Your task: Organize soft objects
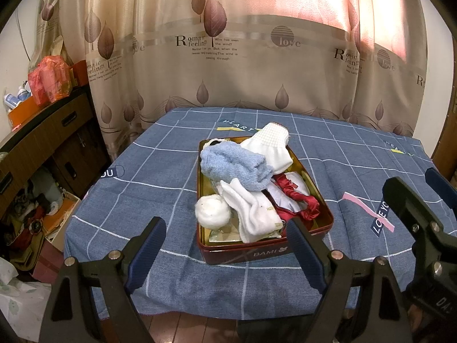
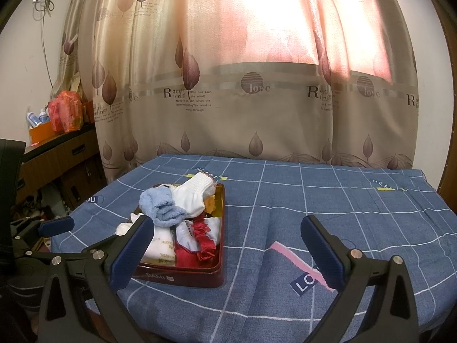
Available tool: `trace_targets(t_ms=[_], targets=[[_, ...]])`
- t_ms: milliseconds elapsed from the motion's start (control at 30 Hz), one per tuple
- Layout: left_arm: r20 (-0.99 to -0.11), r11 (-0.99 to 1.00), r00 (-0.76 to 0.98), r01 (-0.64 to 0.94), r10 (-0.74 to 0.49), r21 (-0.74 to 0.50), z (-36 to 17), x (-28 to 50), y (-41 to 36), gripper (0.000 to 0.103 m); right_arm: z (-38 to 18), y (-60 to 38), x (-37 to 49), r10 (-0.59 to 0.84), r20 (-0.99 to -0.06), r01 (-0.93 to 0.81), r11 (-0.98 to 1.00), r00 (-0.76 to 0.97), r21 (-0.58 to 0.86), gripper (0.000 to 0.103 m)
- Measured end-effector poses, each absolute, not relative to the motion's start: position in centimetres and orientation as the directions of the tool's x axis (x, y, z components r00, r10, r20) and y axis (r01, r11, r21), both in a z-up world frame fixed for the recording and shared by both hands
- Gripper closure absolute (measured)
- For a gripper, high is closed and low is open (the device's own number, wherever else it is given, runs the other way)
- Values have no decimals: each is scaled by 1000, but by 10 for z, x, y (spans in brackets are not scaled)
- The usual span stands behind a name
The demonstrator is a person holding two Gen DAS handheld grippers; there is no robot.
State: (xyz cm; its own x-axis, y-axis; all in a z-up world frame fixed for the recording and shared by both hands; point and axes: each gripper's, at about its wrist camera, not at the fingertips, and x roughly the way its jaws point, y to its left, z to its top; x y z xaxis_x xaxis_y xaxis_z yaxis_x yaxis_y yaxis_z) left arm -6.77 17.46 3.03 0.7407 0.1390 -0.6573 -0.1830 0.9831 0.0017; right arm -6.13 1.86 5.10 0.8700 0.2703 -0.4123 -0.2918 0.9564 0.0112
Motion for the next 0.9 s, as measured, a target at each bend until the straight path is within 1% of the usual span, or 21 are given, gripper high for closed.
trace_targets(t_ms=[900], targets=[[-661,983,737,-185,138,-1,29,-68,175,15,51,20,-62,271,-411,-291,957,871,14,1]])
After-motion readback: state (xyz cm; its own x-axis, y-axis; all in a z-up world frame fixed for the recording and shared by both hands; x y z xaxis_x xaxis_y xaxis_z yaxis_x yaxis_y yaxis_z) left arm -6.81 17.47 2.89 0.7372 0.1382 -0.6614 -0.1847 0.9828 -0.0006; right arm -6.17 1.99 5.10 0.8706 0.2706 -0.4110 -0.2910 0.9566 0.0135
